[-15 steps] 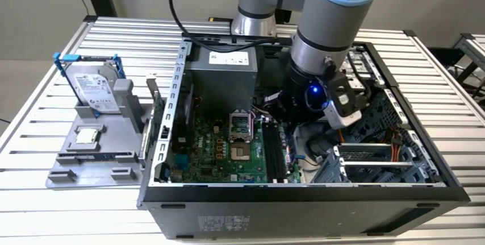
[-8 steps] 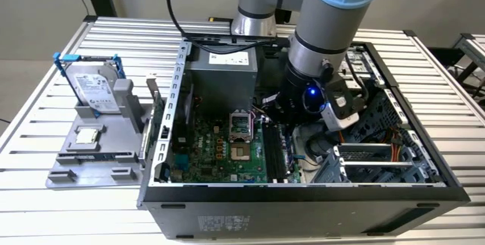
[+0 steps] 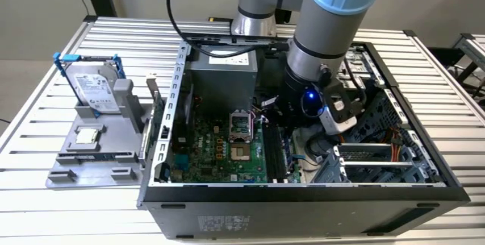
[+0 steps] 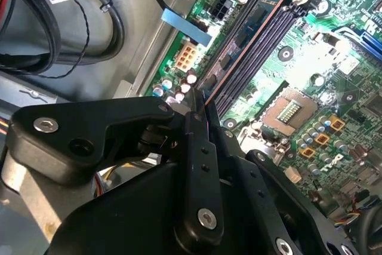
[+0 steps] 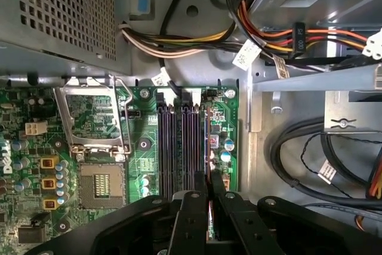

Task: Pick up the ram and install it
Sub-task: 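Insert the ram into the slot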

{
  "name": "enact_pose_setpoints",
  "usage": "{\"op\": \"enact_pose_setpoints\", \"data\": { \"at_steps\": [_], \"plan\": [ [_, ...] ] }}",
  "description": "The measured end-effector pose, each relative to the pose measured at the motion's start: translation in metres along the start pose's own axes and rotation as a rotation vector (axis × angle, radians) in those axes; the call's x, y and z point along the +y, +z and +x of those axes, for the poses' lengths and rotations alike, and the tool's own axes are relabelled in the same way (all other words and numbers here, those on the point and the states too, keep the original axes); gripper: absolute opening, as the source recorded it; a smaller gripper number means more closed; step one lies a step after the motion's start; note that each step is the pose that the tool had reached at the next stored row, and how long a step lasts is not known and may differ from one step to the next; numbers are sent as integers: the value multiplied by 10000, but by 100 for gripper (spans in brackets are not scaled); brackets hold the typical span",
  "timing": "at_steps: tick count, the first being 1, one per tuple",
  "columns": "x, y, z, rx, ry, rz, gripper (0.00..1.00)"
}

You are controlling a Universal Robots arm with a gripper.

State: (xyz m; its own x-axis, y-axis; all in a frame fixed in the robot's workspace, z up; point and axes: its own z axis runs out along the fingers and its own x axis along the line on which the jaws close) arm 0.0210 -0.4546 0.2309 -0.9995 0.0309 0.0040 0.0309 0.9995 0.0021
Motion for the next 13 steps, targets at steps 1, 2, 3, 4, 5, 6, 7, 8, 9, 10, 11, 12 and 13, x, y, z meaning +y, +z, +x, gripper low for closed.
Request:
{"op": "enact_pose_setpoints", "data": {
  "at_steps": [1,2,3,4,5,6,7,8,9,10,11,12,13],
  "plan": [
    [-3,6,1,6,0,-1,0],
    [-6,12,1,12,-1,-1,0],
    [-12,17,2,19,0,1,0],
    [-18,21,3,25,0,1,0],
    [-24,26,5,29,0,1,0],
    [-28,32,5,33,0,-1,0],
    [-29,39,6,38,0,0,0],
    [-31,46,6,42,0,0,0],
    [-32,53,6,43,0,1,0],
    [-32,62,6,44,0,1,0],
    [-32,71,6,44,-1,2,0],
    [-32,78,6,44,-1,1,0],
    [-32,84,6,44,-1,2,0]
  ]
}}
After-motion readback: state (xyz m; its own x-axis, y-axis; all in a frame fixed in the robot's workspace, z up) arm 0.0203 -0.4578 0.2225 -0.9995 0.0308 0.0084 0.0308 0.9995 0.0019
